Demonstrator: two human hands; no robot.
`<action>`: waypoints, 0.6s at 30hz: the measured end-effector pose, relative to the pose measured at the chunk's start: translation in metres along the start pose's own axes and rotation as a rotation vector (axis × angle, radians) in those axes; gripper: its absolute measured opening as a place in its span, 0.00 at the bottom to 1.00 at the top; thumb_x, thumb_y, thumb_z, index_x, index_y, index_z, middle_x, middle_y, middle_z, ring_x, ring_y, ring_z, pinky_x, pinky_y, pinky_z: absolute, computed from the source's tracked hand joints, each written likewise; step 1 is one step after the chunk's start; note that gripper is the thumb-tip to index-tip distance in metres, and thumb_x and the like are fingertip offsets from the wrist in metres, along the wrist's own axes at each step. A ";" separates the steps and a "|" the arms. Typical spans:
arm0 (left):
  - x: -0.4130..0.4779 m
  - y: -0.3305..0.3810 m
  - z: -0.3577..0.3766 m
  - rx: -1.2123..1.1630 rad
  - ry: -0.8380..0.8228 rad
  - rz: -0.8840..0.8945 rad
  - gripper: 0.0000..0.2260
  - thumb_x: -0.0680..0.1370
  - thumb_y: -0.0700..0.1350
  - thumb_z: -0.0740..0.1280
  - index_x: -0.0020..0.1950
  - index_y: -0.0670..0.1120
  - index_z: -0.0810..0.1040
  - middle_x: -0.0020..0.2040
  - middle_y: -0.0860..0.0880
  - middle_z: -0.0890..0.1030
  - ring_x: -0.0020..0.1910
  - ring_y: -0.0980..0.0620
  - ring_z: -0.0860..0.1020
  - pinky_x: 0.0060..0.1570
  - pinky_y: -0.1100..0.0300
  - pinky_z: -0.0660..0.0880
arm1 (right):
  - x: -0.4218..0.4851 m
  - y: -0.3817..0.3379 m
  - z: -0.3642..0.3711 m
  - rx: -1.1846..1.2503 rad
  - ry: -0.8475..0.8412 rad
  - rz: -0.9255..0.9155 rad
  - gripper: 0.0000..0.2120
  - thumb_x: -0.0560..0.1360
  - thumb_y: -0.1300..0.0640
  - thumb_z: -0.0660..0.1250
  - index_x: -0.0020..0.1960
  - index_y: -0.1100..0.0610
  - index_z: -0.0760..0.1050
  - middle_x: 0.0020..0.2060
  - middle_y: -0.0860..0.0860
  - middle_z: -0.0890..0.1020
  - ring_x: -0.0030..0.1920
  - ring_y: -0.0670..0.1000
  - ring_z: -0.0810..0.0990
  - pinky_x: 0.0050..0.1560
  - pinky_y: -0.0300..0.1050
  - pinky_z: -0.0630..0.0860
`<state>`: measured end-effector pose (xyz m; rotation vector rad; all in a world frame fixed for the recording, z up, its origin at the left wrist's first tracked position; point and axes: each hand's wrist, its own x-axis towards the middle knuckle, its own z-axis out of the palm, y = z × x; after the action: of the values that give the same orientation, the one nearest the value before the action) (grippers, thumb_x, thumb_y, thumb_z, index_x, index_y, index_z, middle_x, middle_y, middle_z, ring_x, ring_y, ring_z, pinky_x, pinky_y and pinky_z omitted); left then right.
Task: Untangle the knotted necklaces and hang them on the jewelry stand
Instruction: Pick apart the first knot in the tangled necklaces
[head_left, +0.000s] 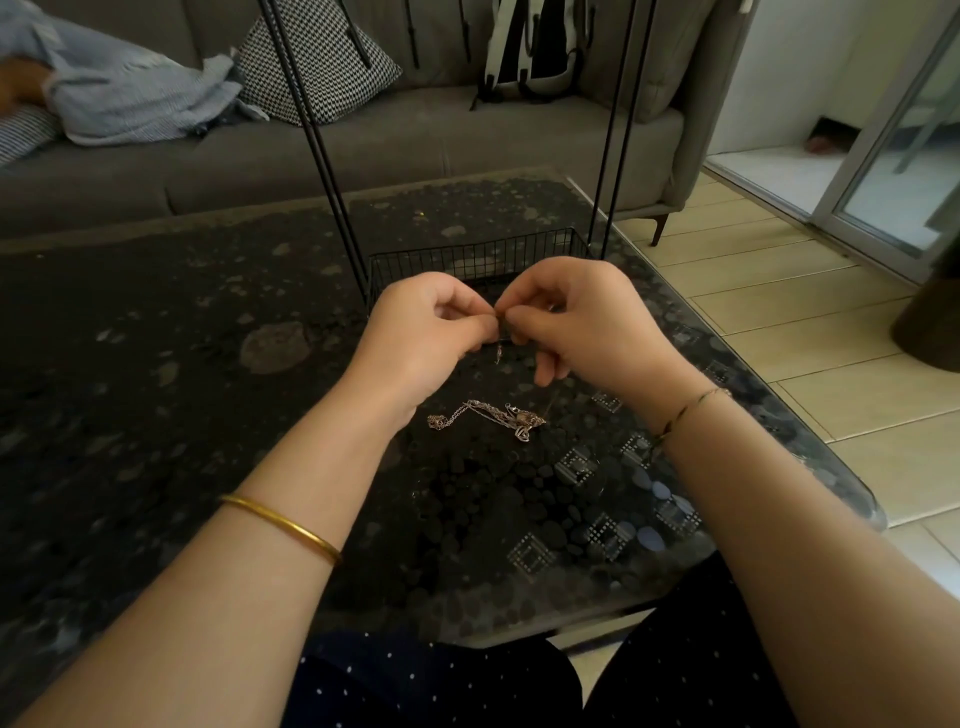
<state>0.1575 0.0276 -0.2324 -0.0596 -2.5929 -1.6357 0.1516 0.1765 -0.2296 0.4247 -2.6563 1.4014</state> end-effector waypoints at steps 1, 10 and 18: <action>0.000 0.000 0.000 0.007 0.002 -0.003 0.06 0.73 0.38 0.72 0.41 0.48 0.79 0.40 0.47 0.83 0.40 0.54 0.80 0.43 0.61 0.76 | 0.000 -0.001 0.001 -0.031 -0.001 -0.017 0.04 0.76 0.63 0.65 0.47 0.57 0.78 0.34 0.49 0.80 0.24 0.50 0.80 0.25 0.36 0.75; -0.002 0.001 -0.001 0.046 -0.012 -0.036 0.05 0.74 0.39 0.71 0.40 0.48 0.80 0.41 0.46 0.84 0.40 0.53 0.80 0.43 0.60 0.76 | 0.002 -0.004 0.005 -0.380 0.001 -0.197 0.05 0.74 0.61 0.62 0.47 0.56 0.76 0.33 0.49 0.81 0.31 0.47 0.82 0.40 0.50 0.79; -0.001 0.002 -0.003 0.003 -0.042 -0.091 0.05 0.74 0.38 0.69 0.40 0.46 0.81 0.35 0.52 0.81 0.37 0.56 0.78 0.38 0.64 0.73 | 0.002 -0.018 0.009 -0.667 0.005 -0.239 0.09 0.76 0.57 0.59 0.53 0.56 0.74 0.49 0.53 0.79 0.49 0.56 0.77 0.47 0.49 0.74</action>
<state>0.1585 0.0258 -0.2294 0.0242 -2.6665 -1.6780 0.1550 0.1595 -0.2201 0.6161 -2.7380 0.4045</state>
